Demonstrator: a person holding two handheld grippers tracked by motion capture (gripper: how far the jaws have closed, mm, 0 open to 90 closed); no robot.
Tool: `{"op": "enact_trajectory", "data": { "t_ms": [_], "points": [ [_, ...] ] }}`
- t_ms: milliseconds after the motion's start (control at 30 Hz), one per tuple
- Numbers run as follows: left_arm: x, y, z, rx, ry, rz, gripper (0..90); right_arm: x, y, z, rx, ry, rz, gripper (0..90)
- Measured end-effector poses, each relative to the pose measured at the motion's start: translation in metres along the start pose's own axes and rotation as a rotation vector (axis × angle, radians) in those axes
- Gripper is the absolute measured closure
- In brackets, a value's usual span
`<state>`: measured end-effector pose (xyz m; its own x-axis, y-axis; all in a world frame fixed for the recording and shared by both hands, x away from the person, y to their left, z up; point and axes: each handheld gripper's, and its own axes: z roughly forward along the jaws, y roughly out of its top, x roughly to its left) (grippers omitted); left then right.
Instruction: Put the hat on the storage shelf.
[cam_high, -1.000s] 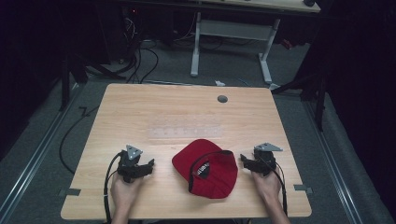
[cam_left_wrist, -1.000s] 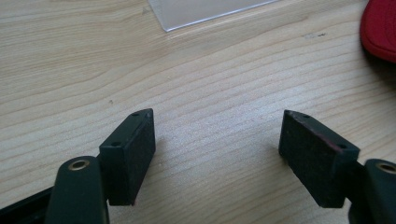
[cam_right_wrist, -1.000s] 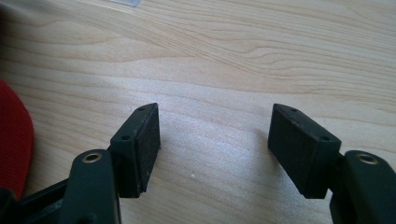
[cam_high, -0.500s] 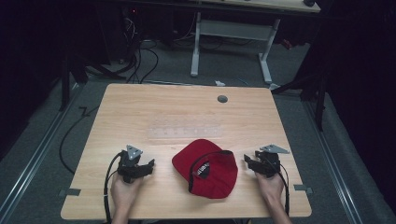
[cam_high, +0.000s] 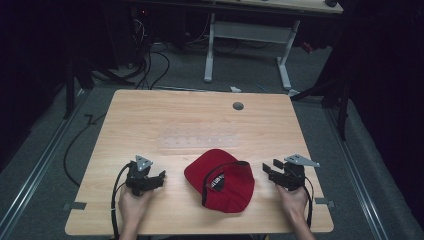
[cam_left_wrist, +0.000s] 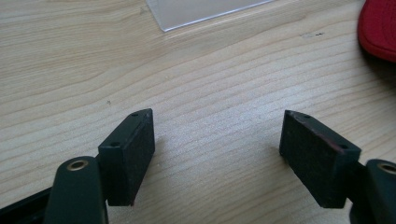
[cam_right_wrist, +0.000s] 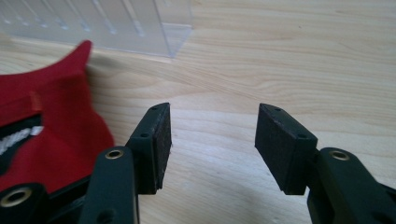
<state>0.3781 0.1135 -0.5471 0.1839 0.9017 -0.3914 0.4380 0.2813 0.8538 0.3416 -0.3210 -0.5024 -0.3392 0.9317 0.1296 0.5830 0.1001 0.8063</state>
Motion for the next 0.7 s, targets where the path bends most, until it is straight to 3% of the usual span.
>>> {"op": "enact_trajectory", "data": {
  "t_ms": [200,700],
  "points": [
    [0.0,0.0,0.0,0.0,0.0,0.0,26.8,0.009,0.006,-0.011,-0.03,0.059,-0.003,43.4],
    [0.0,0.0,0.0,-0.001,0.0,-0.001,26.8,0.034,0.022,-0.008,-0.022,0.162,-0.058,34.3]
  ]
}}
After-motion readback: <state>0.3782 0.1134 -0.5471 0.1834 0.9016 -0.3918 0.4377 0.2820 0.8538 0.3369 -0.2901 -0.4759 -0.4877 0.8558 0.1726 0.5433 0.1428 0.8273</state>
